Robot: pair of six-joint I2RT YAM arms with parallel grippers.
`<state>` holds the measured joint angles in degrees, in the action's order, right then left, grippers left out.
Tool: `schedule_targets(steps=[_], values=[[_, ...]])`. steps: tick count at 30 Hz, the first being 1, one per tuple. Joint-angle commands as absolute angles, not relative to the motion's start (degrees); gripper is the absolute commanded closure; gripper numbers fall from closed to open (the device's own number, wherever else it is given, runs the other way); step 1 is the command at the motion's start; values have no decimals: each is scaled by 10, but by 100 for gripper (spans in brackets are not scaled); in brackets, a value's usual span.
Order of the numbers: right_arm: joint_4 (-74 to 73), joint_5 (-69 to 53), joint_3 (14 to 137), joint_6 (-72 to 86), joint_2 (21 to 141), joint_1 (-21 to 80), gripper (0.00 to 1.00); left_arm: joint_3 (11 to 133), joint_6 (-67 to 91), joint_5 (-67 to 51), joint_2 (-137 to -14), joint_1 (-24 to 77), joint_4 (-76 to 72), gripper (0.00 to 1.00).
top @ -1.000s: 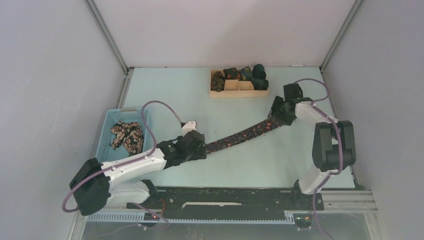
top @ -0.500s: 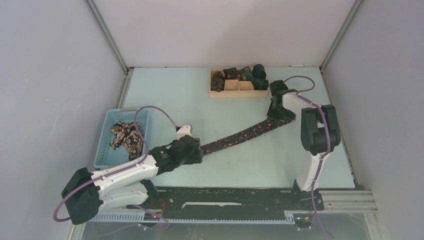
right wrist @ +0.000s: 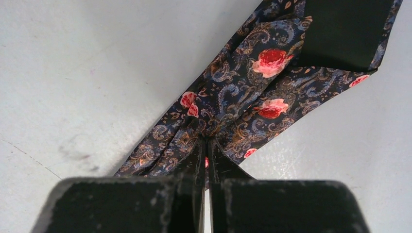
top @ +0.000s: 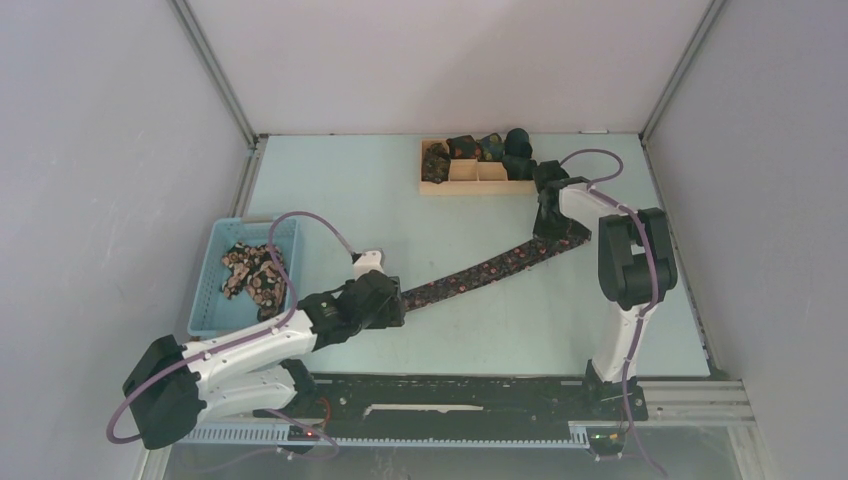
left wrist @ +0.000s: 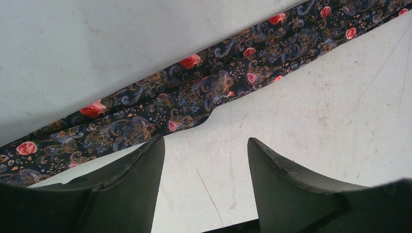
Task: Roll the ties
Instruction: Flatten out the tie at the center of the board.
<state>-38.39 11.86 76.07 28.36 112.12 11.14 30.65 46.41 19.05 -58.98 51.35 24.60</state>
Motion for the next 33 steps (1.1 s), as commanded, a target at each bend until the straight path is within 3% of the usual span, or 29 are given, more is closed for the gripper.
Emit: schedule_targets(steps=[1, 2, 4, 6, 15, 19, 20, 24, 31, 33], values=[[-417, 143, 756, 273, 1122, 105, 100, 321, 450, 193, -588, 512, 238, 31], [-414, 128, 753, 272, 1113, 102, 96, 319, 449, 193, -588, 511, 236, 31], [-406, 100, 747, 275, 1096, 98, 74, 317, 447, 193, -589, 512, 233, 31], [-398, 88, 744, 280, 1082, 96, 59, 316, 444, 191, -590, 511, 232, 31], [-379, 85, 702, 327, 1035, 91, 38, 309, 425, 185, -569, 511, 228, 32], [-362, 84, 686, 352, 1050, 99, 39, 302, 417, 184, -561, 511, 227, 32], [-363, 88, 685, 356, 1059, 102, 48, 300, 415, 183, -558, 511, 227, 32], [-364, 110, 683, 371, 1080, 115, 69, 289, 416, 183, -536, 511, 229, 32], [-364, 137, 686, 380, 1082, 122, 77, 275, 419, 184, -504, 509, 235, 32], [-364, 140, 687, 378, 1083, 119, 91, 272, 420, 185, -500, 510, 235, 32]])
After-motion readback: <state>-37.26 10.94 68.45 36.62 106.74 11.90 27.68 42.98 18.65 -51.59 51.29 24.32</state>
